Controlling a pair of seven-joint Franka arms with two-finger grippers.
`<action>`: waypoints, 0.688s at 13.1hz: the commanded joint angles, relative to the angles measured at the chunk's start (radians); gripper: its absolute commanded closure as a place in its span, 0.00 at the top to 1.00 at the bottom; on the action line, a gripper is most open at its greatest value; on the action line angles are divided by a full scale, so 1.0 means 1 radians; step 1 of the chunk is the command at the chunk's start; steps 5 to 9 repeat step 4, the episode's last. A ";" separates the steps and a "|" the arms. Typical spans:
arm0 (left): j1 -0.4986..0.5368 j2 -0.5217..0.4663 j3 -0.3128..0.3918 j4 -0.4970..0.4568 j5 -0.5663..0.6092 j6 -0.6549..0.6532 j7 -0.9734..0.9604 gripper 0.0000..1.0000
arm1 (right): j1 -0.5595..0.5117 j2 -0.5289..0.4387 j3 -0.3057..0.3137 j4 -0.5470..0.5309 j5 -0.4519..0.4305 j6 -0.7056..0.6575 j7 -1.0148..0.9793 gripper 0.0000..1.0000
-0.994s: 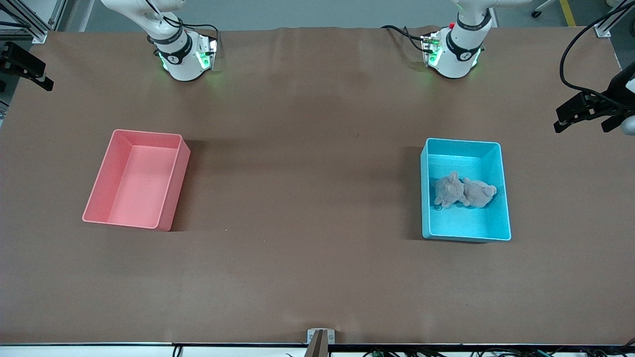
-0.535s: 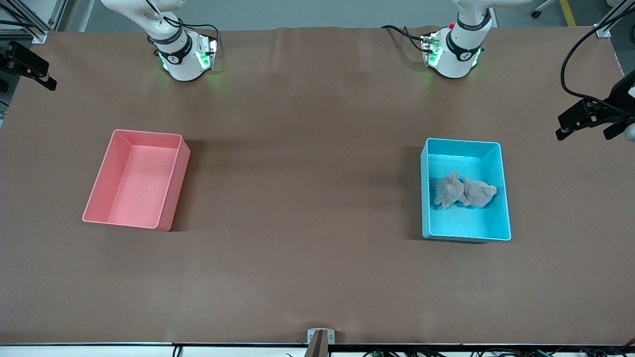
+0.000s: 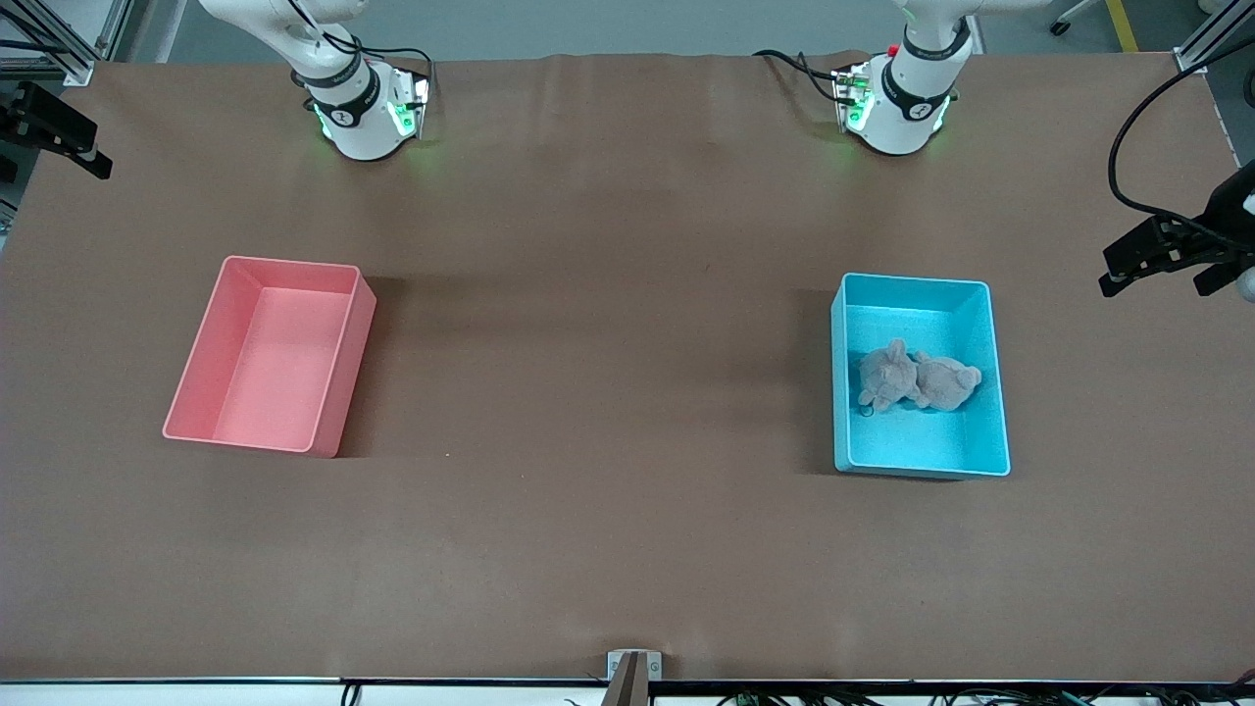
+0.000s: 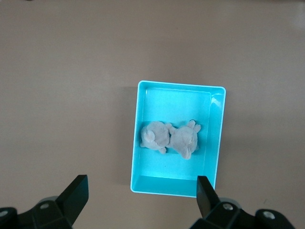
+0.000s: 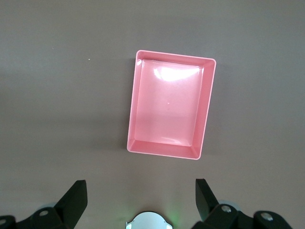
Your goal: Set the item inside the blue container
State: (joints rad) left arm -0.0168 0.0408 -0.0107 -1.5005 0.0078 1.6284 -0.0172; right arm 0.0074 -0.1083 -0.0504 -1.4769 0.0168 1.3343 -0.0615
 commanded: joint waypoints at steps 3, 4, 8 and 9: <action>-0.011 0.008 0.006 0.023 0.006 -0.004 0.013 1.00 | 0.013 -0.031 -0.003 -0.028 -0.009 0.008 0.005 1.00; -0.011 0.008 0.006 0.023 0.005 -0.004 0.010 1.00 | 0.011 -0.031 -0.003 -0.028 -0.009 0.006 0.005 1.00; -0.011 0.008 0.006 0.023 0.005 -0.004 0.010 1.00 | 0.011 -0.031 -0.003 -0.028 -0.009 0.006 0.005 1.00; -0.011 0.008 0.006 0.023 0.005 -0.004 0.010 1.00 | 0.011 -0.031 -0.003 -0.028 -0.009 0.006 0.005 1.00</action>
